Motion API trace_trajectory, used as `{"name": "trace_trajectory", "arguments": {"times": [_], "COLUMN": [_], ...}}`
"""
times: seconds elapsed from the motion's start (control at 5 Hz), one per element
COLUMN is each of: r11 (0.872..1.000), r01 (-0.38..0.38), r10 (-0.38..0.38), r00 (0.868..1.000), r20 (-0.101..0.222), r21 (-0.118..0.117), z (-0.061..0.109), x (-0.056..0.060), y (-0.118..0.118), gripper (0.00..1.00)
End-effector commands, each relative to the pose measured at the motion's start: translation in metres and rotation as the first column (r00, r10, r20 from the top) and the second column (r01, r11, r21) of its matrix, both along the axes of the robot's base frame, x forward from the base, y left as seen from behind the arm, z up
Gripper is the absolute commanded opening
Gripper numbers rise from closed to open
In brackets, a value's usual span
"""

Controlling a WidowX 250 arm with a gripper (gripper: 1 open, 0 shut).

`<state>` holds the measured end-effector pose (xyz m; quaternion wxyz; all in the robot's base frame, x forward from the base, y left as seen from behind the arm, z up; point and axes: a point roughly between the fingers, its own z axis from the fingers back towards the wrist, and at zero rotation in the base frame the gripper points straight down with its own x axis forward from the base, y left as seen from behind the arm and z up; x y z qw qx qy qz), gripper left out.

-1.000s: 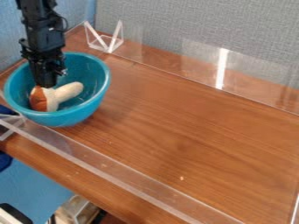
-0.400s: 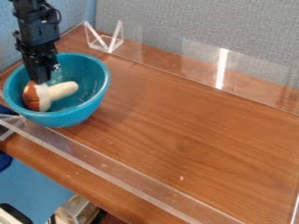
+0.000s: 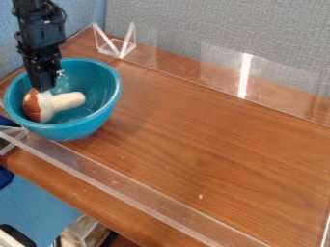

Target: Remove the mushroom from inside the blue bowl and put it on the table

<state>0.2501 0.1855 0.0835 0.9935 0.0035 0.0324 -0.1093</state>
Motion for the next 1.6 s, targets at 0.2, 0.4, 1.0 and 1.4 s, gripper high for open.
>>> {"name": "trace_trajectory", "arguments": {"times": [0.2, 0.4, 1.0, 1.4], "r11": [0.998, 0.995, 0.994, 0.998], "r01": [-0.026, -0.078, -0.102, 0.036], "r10": [0.021, 0.071, 0.090, -0.021], "r00": [0.995, 0.991, 0.954, 0.963], "r20": [0.095, 0.115, 0.287, 0.269], "r21": [0.053, 0.056, 0.026, -0.052], "z": [0.026, 0.031, 0.102, 0.084], "x": [-0.003, -0.006, 0.006, 0.026], "y": [-0.001, -0.006, -0.063, -0.148], "gripper": [0.00, 0.00, 0.00, 0.00]}}
